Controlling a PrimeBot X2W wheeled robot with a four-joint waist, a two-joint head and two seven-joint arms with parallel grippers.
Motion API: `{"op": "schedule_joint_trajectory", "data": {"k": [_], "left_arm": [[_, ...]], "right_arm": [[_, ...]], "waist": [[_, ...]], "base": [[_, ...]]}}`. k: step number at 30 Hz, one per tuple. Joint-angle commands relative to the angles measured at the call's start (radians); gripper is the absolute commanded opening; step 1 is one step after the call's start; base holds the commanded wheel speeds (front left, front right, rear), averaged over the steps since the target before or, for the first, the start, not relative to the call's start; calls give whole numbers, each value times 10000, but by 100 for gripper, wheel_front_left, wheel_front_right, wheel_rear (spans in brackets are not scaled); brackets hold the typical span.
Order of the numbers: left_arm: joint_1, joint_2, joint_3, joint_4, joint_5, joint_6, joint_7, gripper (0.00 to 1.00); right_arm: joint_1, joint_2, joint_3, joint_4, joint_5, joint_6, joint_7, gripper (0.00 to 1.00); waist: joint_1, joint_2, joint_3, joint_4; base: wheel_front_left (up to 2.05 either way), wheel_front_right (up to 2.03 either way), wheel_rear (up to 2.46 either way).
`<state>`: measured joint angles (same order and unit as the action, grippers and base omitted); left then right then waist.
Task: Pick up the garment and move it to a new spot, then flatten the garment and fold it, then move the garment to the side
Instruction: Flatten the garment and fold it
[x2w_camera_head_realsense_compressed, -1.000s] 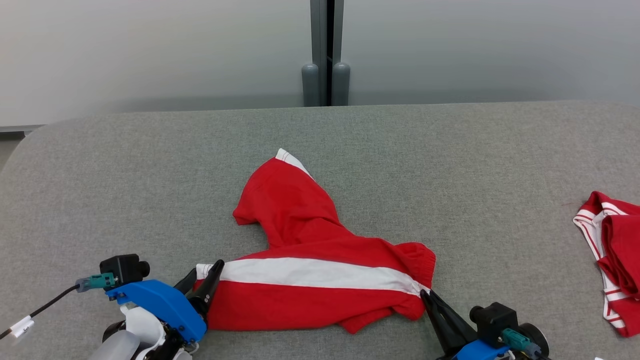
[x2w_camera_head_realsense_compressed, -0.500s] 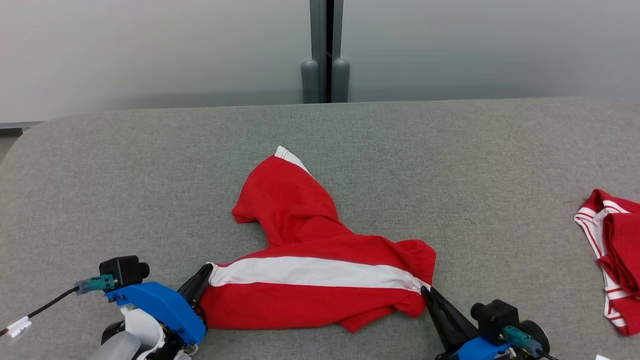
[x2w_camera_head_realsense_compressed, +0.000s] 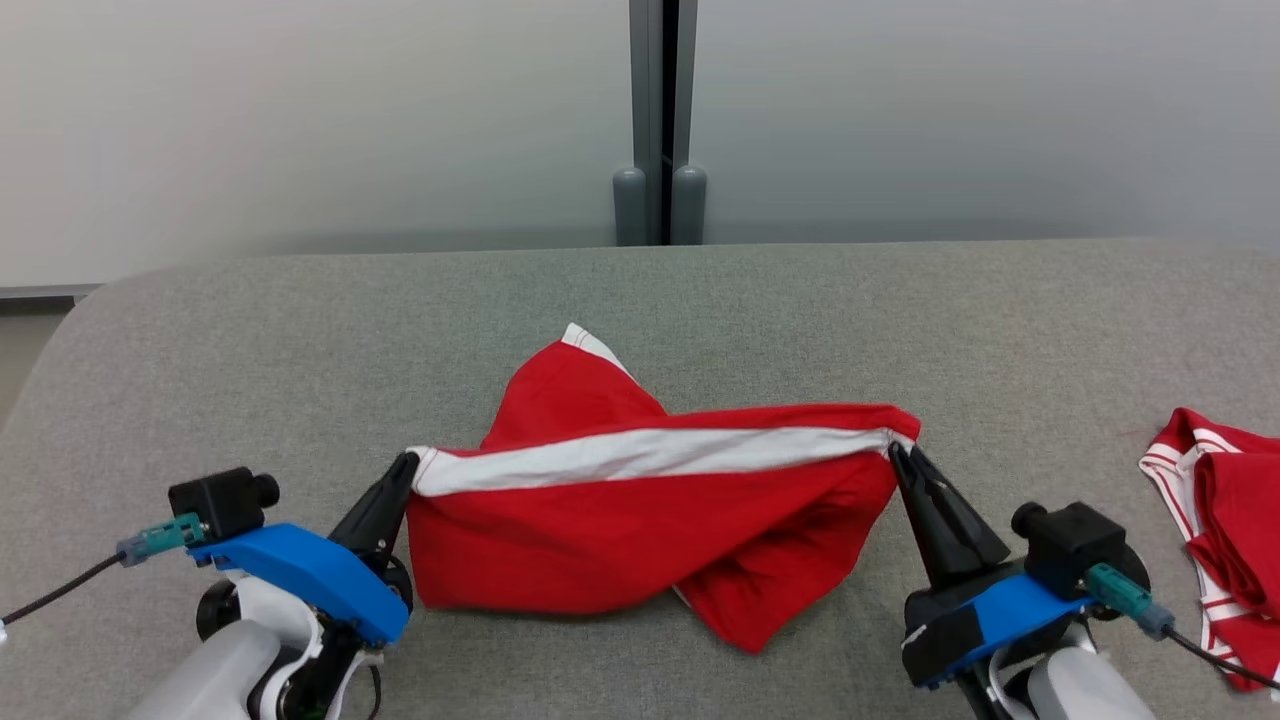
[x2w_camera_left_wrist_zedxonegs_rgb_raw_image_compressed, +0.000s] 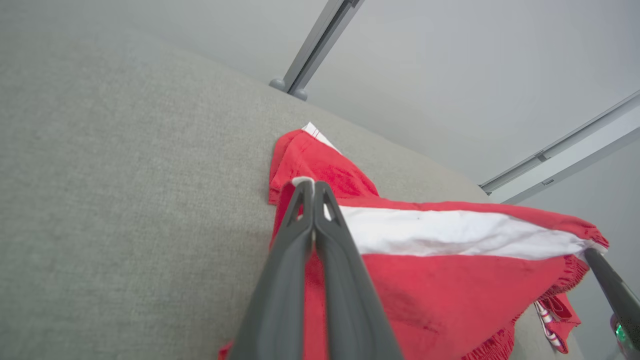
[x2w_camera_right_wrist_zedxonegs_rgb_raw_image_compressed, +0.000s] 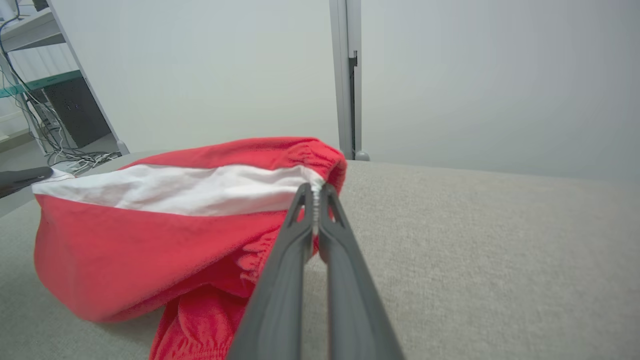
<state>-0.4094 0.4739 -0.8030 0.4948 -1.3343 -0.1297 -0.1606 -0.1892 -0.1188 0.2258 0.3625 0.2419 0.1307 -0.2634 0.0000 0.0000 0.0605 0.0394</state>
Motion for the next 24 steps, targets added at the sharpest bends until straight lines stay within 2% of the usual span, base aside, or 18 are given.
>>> {"op": "schedule_joint_trajectory", "data": {"k": [1, 9, 13, 16, 18, 24], "left_arm": [[-292, 156, 11, -214, 85, -13, -166, 0], [-1545, 1115, 566, -1399, 971, -13, -865, 0], [-2445, 1311, 1131, -1734, 1504, 115, -975, 0], [-3277, 1295, 1215, -1739, 2004, 269, -975, 0], [-3853, 1068, 1226, -1655, 2229, 443, -917, 0], [-5979, 514, 1483, -833, 3452, 759, -1022, 0]], "right_arm": [[-216, -112, -33, -220, 127, 0, -9, 0], [-1736, -1010, 126, -1503, 836, -2, -18, 0], [-2860, -1450, 410, -1695, 1104, -3, -17, 0], [-3906, -1700, 713, -1394, 1250, -2, -18, 0], [-4576, -1740, 860, -1021, 1340, -2, -17, 0], [-7151, -1840, 1309, 82, 616, -2, -18, 0]], "waist": [[0, 0, -99, -6], [0, 0, -438, 142], [0, 0, -128, 189], [0, 0, 344, 220], [0, 0, 734, 289], [0, 0, 1978, 489]], "base": [[0, 0, 0], [0, 0, 0], [0, 0, 0], [0, 0, 0], [0, 0, 0], [0, 0, 0]]}}
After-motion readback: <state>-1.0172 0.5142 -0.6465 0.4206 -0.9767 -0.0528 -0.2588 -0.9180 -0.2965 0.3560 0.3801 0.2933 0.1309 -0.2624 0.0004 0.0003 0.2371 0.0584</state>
